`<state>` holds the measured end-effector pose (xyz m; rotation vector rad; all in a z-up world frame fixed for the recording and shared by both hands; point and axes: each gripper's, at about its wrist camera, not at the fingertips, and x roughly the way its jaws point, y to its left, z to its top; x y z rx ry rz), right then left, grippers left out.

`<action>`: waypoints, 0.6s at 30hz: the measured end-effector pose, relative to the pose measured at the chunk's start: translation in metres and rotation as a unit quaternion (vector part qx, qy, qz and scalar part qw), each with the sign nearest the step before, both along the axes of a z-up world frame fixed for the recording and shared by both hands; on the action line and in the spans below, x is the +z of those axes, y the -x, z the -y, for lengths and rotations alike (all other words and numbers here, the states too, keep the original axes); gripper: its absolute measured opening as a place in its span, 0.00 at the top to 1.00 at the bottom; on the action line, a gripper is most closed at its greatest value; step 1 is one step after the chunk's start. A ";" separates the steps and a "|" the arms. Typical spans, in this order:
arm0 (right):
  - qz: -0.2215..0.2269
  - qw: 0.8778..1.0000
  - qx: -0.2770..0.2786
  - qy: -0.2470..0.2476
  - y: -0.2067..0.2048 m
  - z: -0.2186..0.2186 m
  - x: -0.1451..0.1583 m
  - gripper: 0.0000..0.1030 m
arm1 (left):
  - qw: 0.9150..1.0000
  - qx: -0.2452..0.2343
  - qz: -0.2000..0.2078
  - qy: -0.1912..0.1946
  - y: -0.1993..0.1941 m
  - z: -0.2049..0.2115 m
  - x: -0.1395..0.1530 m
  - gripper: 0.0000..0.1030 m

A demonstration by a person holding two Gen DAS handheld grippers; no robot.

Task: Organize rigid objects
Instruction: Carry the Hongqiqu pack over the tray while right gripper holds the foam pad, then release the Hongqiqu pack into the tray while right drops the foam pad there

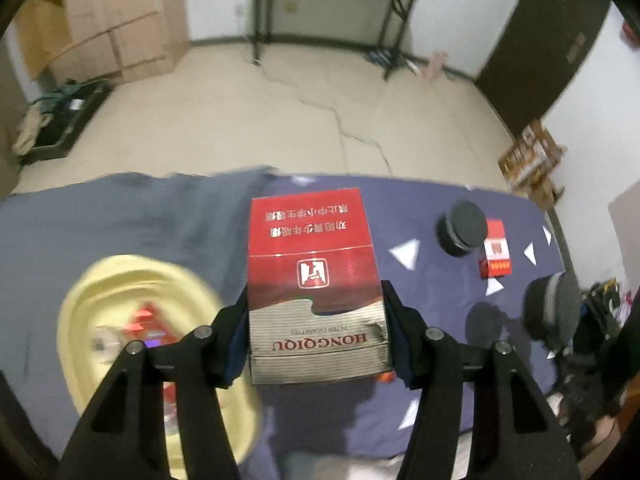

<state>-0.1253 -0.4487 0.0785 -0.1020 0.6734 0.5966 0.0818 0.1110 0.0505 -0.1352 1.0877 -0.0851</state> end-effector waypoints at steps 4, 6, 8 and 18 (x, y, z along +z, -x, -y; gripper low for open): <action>0.035 0.999 0.035 -0.016 0.022 -0.039 0.052 0.34 | 0.999 0.045 0.015 -0.011 0.040 -0.081 0.033 0.43; 0.049 0.997 0.055 -0.017 0.035 -0.067 0.068 0.34 | 0.998 0.063 0.015 -0.011 0.060 -0.106 0.040 0.43; 0.047 0.996 0.075 -0.023 0.044 -0.095 0.074 0.34 | 0.997 0.080 0.015 -0.008 0.082 -0.144 0.037 0.43; -0.013 0.970 0.226 0.085 0.099 -0.283 -0.033 0.34 | 0.992 0.102 -0.078 0.016 0.122 -0.210 -0.096 0.43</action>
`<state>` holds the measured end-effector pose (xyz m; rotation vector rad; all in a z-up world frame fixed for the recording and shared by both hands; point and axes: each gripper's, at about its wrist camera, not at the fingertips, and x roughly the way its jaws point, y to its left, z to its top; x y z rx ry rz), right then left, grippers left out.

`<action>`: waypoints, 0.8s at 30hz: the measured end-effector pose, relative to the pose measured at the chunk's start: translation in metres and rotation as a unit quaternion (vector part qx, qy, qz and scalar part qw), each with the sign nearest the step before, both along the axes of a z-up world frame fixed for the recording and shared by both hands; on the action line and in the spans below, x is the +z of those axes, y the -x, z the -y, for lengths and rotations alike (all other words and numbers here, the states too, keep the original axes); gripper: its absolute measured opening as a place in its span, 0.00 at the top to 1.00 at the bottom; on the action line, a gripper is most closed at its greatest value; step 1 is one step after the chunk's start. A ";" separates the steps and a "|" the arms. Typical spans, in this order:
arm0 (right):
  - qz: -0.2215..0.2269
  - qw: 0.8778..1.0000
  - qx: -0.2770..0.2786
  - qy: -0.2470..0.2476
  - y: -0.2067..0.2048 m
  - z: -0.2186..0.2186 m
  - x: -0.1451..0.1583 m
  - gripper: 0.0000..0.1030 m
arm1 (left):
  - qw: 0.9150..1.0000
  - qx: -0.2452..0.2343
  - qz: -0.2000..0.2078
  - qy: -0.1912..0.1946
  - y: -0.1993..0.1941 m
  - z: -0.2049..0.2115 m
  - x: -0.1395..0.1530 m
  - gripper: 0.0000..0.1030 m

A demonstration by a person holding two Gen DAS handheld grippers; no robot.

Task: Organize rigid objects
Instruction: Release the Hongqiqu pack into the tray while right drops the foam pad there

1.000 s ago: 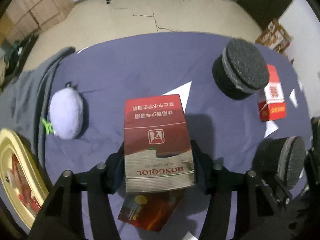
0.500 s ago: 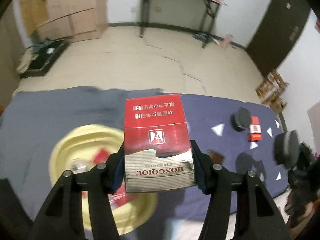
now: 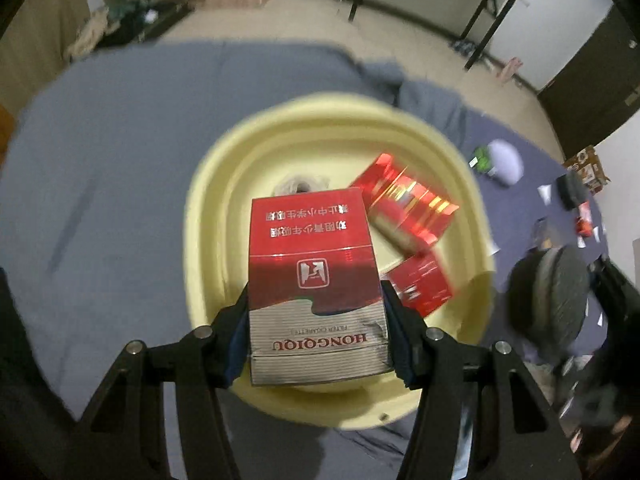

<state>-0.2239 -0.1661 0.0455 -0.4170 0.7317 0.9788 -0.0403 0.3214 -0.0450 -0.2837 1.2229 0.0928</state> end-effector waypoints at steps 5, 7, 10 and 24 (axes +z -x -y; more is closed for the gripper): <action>-0.020 0.999 0.020 0.034 0.002 -0.050 -0.047 0.34 | 0.999 -0.001 -0.020 0.031 -0.013 0.000 -0.053 0.43; -0.018 0.999 0.020 0.036 -0.008 -0.057 -0.054 0.34 | 0.999 -0.009 -0.021 0.027 -0.016 0.004 -0.059 0.43; -0.018 0.999 0.018 0.028 -0.011 -0.070 -0.054 0.31 | 1.000 -0.007 -0.005 0.021 -0.017 0.004 -0.058 0.40; 0.014 0.989 -0.128 -0.076 -0.040 0.104 0.043 0.00 | 0.994 -0.062 0.079 0.030 -0.026 0.083 0.055 0.00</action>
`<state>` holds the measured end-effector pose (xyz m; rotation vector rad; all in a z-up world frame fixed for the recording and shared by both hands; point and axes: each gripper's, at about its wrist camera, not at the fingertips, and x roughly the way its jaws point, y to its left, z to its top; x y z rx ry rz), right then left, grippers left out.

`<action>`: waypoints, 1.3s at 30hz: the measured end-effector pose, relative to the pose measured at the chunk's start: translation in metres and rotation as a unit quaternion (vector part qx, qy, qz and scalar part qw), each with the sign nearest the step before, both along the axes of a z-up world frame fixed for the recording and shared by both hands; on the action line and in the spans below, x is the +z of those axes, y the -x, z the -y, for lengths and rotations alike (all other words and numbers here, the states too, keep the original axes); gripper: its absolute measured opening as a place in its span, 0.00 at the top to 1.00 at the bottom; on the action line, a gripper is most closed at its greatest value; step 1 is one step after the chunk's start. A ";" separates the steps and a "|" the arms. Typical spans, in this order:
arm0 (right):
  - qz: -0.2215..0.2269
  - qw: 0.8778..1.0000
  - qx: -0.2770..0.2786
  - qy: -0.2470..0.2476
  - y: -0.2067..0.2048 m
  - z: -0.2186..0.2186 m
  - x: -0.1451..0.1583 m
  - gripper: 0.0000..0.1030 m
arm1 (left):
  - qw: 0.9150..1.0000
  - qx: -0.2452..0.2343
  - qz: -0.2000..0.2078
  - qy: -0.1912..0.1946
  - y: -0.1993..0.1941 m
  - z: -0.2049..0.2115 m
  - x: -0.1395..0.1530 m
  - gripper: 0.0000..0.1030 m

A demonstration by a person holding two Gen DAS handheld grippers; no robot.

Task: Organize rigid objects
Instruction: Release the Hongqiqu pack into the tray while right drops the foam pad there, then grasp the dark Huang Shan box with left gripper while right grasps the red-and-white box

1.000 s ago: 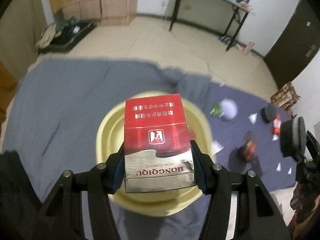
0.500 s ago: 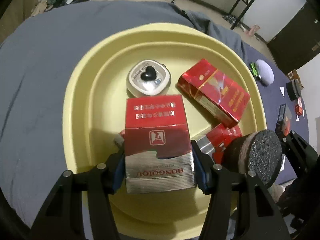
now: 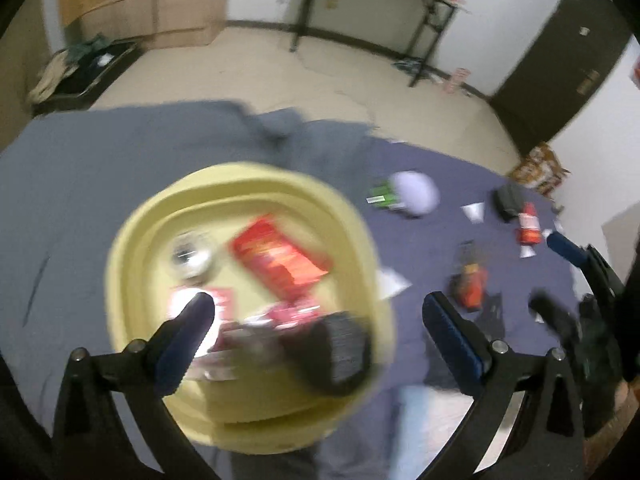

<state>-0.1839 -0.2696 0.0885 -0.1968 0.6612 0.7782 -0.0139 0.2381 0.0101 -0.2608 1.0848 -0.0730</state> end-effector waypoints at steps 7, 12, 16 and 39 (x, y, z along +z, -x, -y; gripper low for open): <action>-0.050 0.975 -0.212 0.048 -0.101 0.169 -0.036 0.00 | 0.996 -0.083 -0.023 0.007 -0.047 0.128 -0.011 0.00; -0.112 0.961 -0.252 0.011 -0.152 0.200 -0.088 0.00 | 0.988 -0.143 -0.041 -0.043 -0.070 0.203 -0.063 0.00; -0.120 0.957 -0.264 -0.002 -0.183 0.201 -0.114 0.00 | 0.981 -0.166 -0.071 -0.072 -0.083 0.228 -0.095 0.00; -0.052 0.975 -0.208 0.051 -0.127 0.213 -0.088 0.47 | 0.992 -0.111 0.008 -0.067 -0.055 0.203 -0.038 0.45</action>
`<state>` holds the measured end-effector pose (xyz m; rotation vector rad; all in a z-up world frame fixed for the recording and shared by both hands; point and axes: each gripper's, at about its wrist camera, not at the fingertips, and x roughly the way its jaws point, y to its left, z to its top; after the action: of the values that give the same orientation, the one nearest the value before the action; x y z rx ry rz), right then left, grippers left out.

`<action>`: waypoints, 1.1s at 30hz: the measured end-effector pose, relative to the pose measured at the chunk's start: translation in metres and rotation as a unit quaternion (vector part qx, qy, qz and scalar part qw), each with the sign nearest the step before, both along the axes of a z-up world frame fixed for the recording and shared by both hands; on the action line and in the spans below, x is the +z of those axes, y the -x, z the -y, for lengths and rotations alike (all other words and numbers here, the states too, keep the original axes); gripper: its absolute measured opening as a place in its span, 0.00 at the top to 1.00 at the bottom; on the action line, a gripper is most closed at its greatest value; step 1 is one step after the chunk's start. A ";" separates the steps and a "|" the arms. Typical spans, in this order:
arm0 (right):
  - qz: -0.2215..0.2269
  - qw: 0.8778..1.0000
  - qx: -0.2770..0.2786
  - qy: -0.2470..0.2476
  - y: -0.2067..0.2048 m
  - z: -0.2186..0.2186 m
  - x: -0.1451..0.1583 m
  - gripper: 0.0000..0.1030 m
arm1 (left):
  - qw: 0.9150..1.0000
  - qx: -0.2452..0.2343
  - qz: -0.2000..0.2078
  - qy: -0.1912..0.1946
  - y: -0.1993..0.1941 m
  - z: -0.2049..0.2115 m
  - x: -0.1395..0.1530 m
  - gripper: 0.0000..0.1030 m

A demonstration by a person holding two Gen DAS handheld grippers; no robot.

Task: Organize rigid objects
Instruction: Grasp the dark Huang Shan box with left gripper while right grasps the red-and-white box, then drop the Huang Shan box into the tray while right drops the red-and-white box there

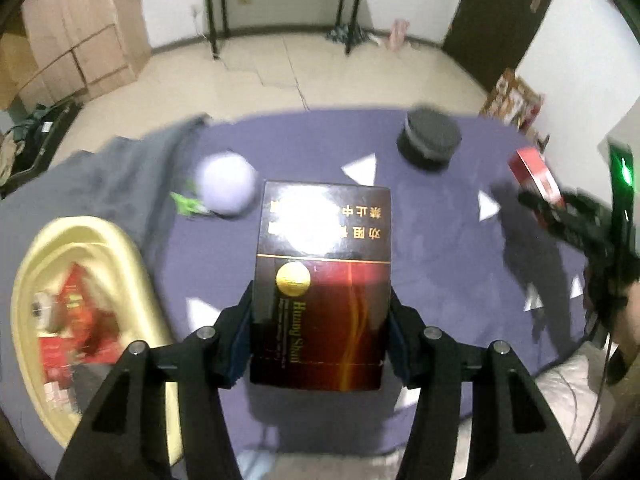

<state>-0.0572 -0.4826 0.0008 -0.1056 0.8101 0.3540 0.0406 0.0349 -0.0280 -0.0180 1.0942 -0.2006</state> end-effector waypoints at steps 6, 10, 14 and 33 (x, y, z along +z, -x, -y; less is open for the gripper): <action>0.024 0.997 0.053 -0.060 0.071 -0.009 0.061 0.47 | 0.996 0.079 0.030 0.022 0.036 -0.101 0.068 0.45; 0.039 0.990 0.120 -0.060 0.097 -0.063 0.097 0.47 | 0.990 0.134 0.037 0.001 0.069 -0.186 0.096 0.45; 0.007 0.973 0.222 -0.056 0.113 -0.148 0.110 0.47 | 0.984 0.174 0.011 -0.029 0.098 -0.243 0.078 0.45; -0.067 0.923 0.366 0.103 0.075 -0.456 0.025 0.46 | 0.978 0.162 -0.127 0.035 0.071 -0.295 -0.074 0.30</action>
<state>-0.1321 -0.0262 0.0255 -0.5973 0.9242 0.9900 -0.0302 0.3304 -0.1017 -0.2900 1.3203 0.0584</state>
